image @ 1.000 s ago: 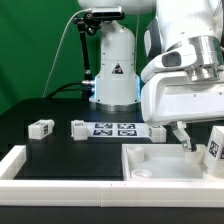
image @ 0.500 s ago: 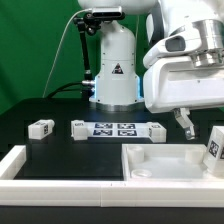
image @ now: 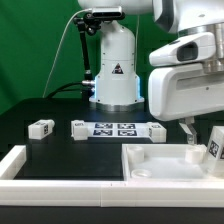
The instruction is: Assemble one leg
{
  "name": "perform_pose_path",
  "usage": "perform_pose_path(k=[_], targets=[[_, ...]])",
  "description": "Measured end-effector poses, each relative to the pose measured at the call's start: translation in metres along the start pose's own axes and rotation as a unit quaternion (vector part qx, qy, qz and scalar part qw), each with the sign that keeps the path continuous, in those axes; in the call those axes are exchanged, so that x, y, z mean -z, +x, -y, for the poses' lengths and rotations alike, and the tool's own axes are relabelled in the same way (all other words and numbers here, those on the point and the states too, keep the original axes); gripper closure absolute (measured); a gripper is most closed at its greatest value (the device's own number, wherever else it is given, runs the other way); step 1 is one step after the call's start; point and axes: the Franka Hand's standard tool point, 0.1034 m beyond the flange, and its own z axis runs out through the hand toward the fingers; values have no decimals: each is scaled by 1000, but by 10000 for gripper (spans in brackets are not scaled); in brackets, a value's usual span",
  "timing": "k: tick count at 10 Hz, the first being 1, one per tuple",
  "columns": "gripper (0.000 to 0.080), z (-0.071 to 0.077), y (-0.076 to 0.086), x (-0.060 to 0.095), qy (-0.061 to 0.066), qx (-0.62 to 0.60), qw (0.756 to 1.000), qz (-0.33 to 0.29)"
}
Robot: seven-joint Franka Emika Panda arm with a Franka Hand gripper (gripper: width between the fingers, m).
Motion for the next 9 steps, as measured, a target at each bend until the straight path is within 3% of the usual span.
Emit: perform_pose_path(k=[1,2,8,9], targets=[[150,3,-4,0,13,-1,998,63],[150,3,3,1,21,0,996,87],[150,-3,15,2,15,-2,998,59],[284,-3,15,2,15,-2,998,59]])
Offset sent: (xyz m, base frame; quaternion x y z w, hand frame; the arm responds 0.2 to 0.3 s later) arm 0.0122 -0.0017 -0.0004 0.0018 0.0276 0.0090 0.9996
